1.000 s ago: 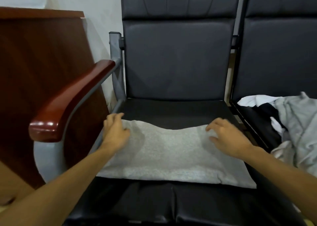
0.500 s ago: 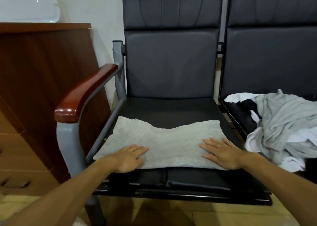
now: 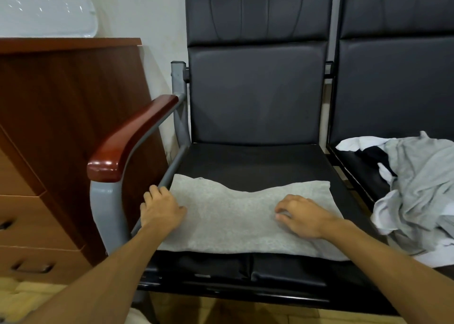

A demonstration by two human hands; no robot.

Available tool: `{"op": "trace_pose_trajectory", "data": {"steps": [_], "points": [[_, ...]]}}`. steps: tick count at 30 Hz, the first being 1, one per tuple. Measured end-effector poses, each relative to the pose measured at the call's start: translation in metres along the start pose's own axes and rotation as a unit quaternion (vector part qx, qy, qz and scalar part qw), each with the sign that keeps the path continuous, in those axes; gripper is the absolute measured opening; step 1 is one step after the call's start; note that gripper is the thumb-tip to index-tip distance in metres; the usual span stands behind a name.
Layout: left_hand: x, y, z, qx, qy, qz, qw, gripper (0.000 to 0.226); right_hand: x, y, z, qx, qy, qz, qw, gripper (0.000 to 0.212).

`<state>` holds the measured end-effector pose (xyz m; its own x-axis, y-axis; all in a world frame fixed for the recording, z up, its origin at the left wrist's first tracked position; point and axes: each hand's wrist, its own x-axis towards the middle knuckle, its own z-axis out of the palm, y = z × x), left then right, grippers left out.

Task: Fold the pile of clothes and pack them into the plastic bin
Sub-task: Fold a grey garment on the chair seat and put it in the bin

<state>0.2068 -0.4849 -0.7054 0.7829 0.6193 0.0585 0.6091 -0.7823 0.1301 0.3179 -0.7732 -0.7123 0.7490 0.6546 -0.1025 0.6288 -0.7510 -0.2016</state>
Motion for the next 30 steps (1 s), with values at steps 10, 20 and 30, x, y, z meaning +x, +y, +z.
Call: {"op": "trace_pose_trajectory", "data": {"steps": [10, 20, 30], "points": [[0.016, 0.019, -0.005, -0.092, -0.059, 0.007, 0.994, 0.043, 0.026, -0.01, -0.001, 0.032, 0.023, -0.028, 0.999, 0.028], [-0.01, 0.074, -0.035, -0.601, -0.203, -0.083, 0.769, 0.008, -0.017, 0.047, -0.033, 0.133, 0.138, 0.092, 0.977, 0.027], [-0.033, 0.199, -0.025, -0.581, -0.115, 0.033, 0.805, 0.013, -0.083, 0.106, -0.053, 0.157, 0.234, 0.169, 0.945, 0.041]]}}
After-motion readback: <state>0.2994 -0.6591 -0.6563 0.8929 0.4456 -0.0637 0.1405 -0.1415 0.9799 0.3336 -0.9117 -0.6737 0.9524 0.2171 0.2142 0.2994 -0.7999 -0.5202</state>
